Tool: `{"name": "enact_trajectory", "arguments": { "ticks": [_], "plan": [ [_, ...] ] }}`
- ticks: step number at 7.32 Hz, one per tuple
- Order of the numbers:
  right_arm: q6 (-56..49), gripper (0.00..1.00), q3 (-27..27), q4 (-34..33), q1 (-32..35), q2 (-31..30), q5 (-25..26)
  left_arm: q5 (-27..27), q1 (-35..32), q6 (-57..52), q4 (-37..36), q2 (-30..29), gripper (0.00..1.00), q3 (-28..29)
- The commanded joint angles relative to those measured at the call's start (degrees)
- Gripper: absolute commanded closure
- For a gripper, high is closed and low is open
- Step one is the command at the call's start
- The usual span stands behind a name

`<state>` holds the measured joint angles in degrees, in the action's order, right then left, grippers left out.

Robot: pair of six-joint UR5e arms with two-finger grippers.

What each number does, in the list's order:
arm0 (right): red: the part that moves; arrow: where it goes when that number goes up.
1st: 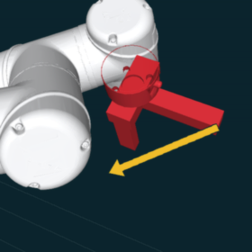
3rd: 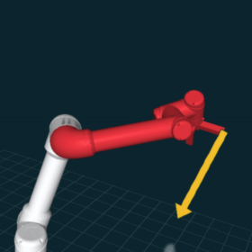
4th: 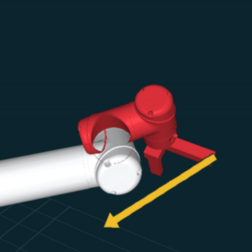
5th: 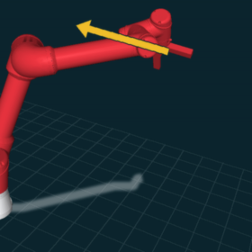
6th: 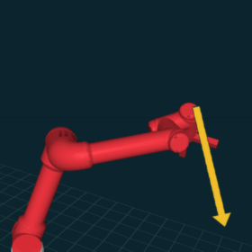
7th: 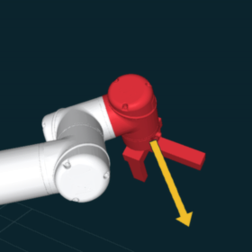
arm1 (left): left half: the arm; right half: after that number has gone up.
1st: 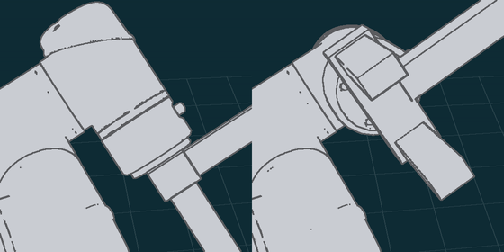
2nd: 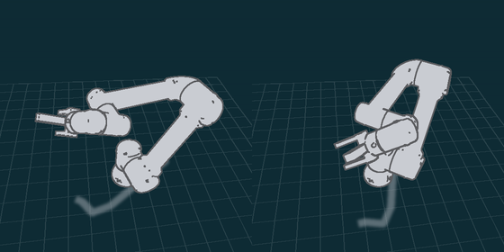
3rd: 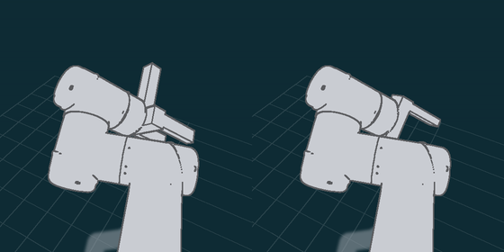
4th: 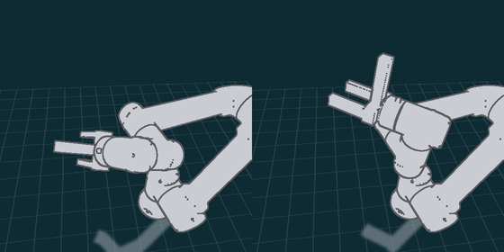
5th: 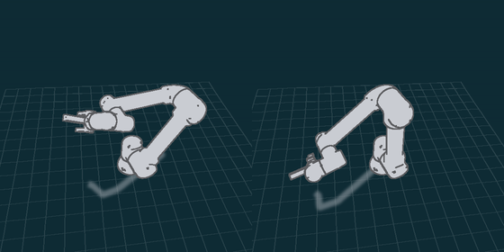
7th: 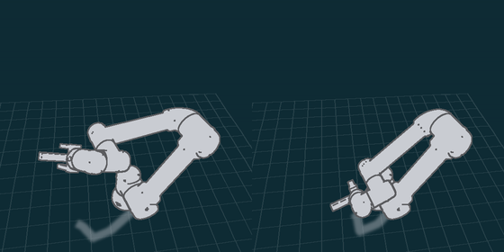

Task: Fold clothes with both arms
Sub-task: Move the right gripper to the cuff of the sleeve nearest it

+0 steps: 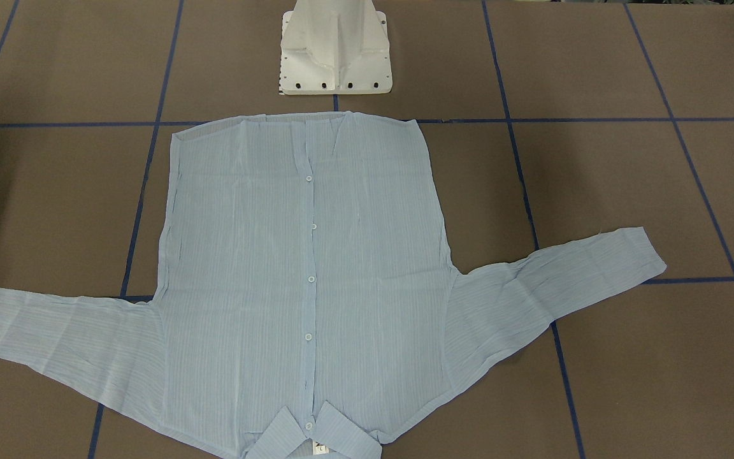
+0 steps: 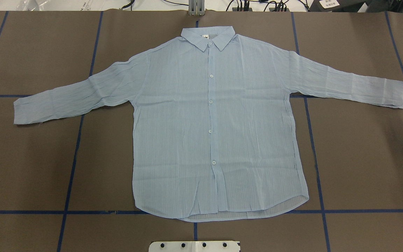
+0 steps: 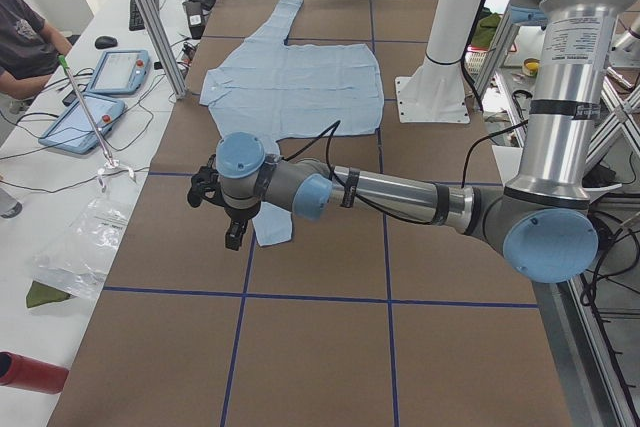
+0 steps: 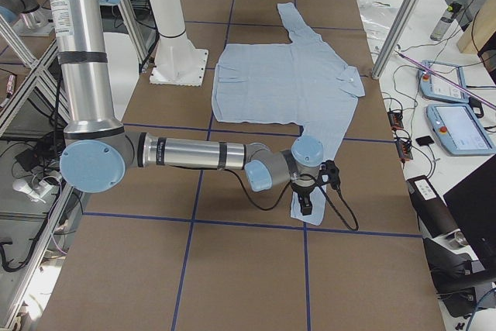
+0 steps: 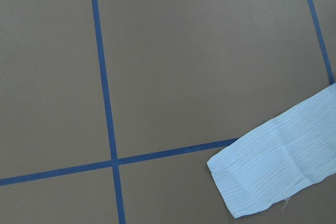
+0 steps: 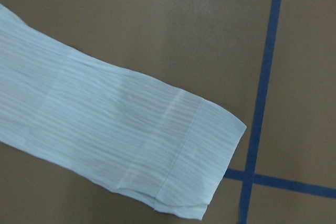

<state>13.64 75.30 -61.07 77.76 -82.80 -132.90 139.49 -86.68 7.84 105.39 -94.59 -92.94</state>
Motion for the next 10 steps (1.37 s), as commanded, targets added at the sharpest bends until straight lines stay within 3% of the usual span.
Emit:
{"name": "enact_trajectory", "arguments": {
  "ticks": [1, 4, 6, 10],
  "plan": [
    [2.00, 0.00, -9.72, 7.10, -1.12, 4.39, 0.01, -0.01, 0.11, 0.60, 8.32, 1.25, 0.00, 2.76],
    [2.53, 0.01, -8.94, 7.80, -1.30, 4.75, 0.36, -0.01, 0.11, 0.78, 8.43, 1.25, 0.00, 2.77],
    [10.39, 0.01, -10.17, 15.86, -1.56, 3.79, 2.54, -0.01, 0.11, 0.78, 8.43, 1.16, 0.00, 2.77],
    [16.42, 0.01, -11.66, 15.81, -4.98, 3.61, 3.08, 0.08, 0.11, 0.87, 8.43, 1.16, 0.00, 2.50]
  ]
}}
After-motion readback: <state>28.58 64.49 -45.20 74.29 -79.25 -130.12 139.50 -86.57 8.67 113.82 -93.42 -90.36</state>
